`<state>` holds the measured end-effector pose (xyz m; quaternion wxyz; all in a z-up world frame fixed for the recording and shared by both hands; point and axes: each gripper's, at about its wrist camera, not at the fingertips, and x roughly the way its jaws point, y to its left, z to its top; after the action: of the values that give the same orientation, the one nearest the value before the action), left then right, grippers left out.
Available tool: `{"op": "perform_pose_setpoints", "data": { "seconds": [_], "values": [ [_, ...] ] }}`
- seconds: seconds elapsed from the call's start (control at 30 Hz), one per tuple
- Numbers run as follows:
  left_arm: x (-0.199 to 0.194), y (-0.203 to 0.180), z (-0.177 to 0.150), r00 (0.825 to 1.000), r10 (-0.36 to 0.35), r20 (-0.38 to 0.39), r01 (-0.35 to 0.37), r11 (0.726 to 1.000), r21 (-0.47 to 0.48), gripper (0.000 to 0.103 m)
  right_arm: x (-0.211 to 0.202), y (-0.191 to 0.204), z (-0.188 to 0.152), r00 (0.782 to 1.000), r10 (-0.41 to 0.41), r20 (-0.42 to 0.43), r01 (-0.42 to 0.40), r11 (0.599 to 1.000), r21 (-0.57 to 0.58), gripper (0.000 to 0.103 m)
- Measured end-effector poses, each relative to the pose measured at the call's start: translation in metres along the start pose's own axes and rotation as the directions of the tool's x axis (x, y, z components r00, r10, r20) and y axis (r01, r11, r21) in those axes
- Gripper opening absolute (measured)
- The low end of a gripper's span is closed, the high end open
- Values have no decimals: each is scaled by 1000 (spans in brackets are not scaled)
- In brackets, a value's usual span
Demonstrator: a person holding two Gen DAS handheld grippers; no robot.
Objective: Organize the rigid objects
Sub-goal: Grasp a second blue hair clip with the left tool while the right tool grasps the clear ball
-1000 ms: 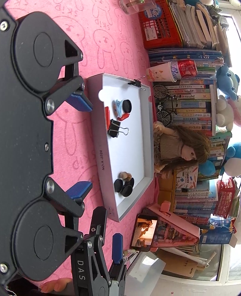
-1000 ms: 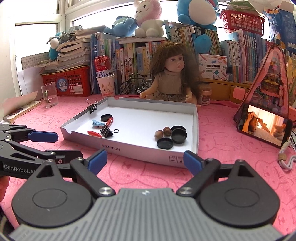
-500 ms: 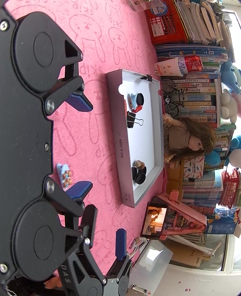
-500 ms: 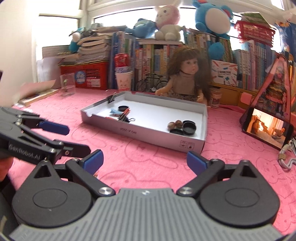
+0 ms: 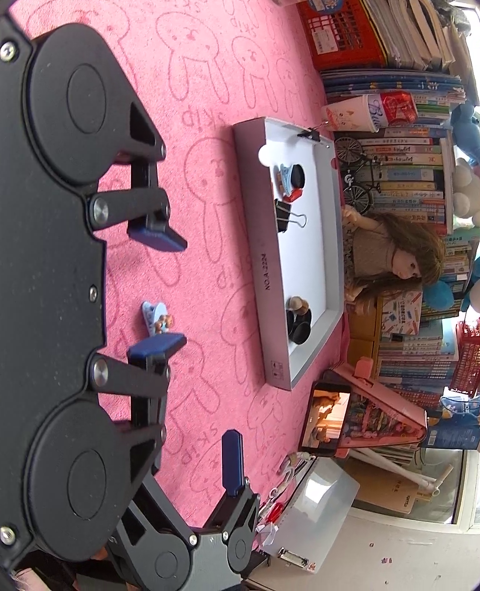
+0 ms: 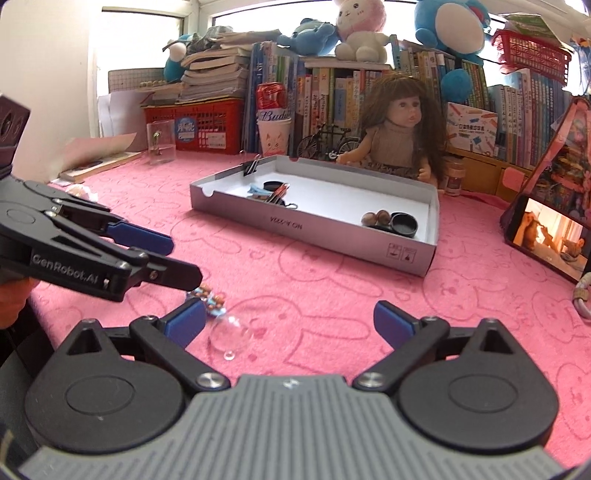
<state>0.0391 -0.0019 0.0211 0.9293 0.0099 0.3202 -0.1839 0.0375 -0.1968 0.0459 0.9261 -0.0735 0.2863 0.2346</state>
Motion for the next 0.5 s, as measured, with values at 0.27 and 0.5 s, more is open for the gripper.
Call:
{"op": "perform_pose_setpoints", "data": {
  "seconds": [0.27, 0.5],
  "values": [
    [-2, -9, -1, 998, -56, 10, 55, 998, 19, 42, 4, 8, -4, 999, 34, -16, -35, 999, -19, 94],
    [-1, -7, -2, 999, -37, 4, 37, 999, 7, 42, 8, 15, -8, 998, 62, -25, -63, 998, -31, 67]
  ]
}}
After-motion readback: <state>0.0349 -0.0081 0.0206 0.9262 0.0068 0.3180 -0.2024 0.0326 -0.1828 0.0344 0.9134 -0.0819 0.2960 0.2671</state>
